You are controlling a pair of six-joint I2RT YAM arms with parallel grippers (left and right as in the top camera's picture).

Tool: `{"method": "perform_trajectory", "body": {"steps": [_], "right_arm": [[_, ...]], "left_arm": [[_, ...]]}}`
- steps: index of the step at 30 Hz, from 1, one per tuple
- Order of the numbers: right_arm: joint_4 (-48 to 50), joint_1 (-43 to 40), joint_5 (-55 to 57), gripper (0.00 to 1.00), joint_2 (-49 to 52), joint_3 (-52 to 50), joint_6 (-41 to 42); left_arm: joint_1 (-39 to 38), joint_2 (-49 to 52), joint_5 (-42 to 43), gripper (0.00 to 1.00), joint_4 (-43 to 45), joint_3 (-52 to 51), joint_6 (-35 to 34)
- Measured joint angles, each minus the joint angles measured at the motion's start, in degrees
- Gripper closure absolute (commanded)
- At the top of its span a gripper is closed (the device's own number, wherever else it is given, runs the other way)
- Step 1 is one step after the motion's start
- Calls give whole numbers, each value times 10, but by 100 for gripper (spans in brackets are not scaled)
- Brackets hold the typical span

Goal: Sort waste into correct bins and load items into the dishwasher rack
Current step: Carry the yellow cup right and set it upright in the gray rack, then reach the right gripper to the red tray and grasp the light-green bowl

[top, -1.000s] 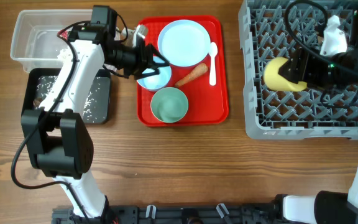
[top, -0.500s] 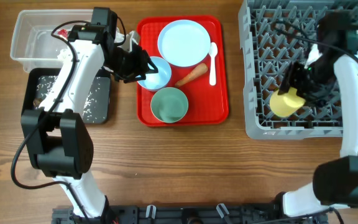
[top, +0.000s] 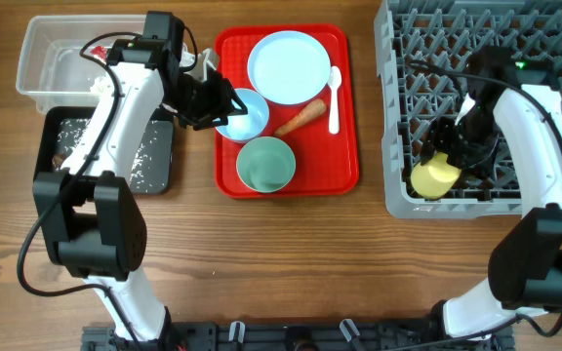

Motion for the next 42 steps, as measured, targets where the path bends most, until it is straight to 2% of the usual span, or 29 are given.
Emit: {"method": "perform_trajectory", "body": {"steps": [2,5,11,16,22,26,33,38,42], "right_arm": [[9,0,0,7,0,0,0],[15,0,2,2,0,0,2],[11,0,-16,0,0,7,-5],[-29,2,-38,1,0,106,-19],[-46,40,-70,7,-12,253,-35],[-33,119,-94,9,-32,293,-34],[-7,241,-102,15,-18,269,-14],[46,300,-101,28,9,214,28],[124,323,-99,32,24,143,65]], "left_arm": [[0,0,0,51,0,0,0],[0,0,0,50,0,0,0],[0,0,0,49,0,0,0],[0,0,-2,48,3,0,1],[0,-1,-3,47,5,0,8],[0,-14,-5,46,5,2,13],[21,-84,-28,46,3,20,13],[51,-122,-65,47,-15,28,7],[64,-124,-122,40,-24,28,-15]]}}
